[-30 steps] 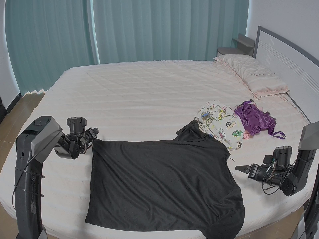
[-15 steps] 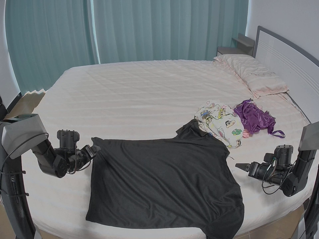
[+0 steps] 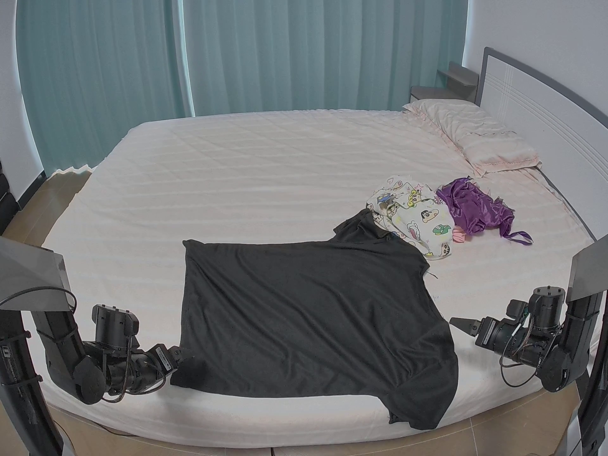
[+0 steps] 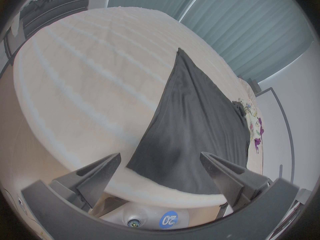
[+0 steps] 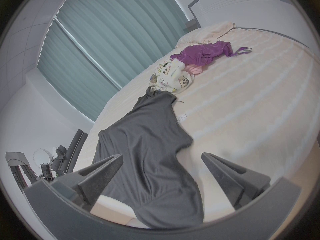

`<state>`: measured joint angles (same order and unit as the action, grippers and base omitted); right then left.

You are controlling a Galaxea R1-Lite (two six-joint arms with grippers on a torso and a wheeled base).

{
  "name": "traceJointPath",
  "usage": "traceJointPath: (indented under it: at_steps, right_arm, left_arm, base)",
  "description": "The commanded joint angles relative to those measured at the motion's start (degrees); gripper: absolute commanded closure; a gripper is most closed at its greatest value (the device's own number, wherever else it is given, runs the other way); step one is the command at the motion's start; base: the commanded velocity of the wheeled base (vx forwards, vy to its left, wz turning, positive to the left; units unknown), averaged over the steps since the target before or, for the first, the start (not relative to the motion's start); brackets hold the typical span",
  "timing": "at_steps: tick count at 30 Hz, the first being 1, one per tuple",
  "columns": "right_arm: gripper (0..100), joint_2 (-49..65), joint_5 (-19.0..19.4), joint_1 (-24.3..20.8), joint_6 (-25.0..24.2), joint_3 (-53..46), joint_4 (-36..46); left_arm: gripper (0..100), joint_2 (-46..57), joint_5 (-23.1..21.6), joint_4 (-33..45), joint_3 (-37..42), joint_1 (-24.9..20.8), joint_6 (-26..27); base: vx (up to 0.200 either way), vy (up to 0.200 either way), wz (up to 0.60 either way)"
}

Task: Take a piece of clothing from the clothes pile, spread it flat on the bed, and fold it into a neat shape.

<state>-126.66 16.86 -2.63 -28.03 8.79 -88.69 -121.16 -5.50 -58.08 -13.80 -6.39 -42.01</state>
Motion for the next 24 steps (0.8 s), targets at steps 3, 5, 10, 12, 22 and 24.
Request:
traceJointPath:
  at_steps: [3, 5, 10, 12, 22, 24]
  right_arm:
    - [0, -2.9, 0.0, -0.4, -1.5, -1.3, -1.0]
    - [0, -2.5, 0.0, -0.4, -1.5, -1.3, -1.0]
    - [0, -2.0, 0.1, -1.1, -1.6, -1.5, -1.0]
    - [0, -1.8, 0.1, -1.1, -1.6, -1.7, -1.0]
    - [0, -0.7, 0.1, -1.1, -1.7, -2.2, -1.0]
    - [0, -0.7, 0.1, -1.1, -1.7, -2.2, -1.0]
  left_arm:
    - [0, -3.5, -0.3, -3.4, 1.7, -0.8, -0.1]
    - [0, -4.7, 0.1, -3.8, 1.0, -1.2, 0.1]
    - [0, -5.8, 1.0, -4.7, -1.3, -2.2, 0.1]
    - [0, -6.6, 2.1, -4.7, -2.7, -2.8, 0.1]
    - [0, -9.5, 6.4, -4.2, -6.9, -4.1, 0.3]
    - [0, -9.9, 6.6, -4.2, -7.6, -4.5, 0.3]
  base:
    - [0.000, 0.000, 0.00]
    - [0.000, 0.000, 0.00]
    - [0.000, 0.000, 0.00]
    - [0.000, 0.000, 0.00]
    - [0.000, 0.000, 0.00]
    - [0.000, 0.000, 0.00]
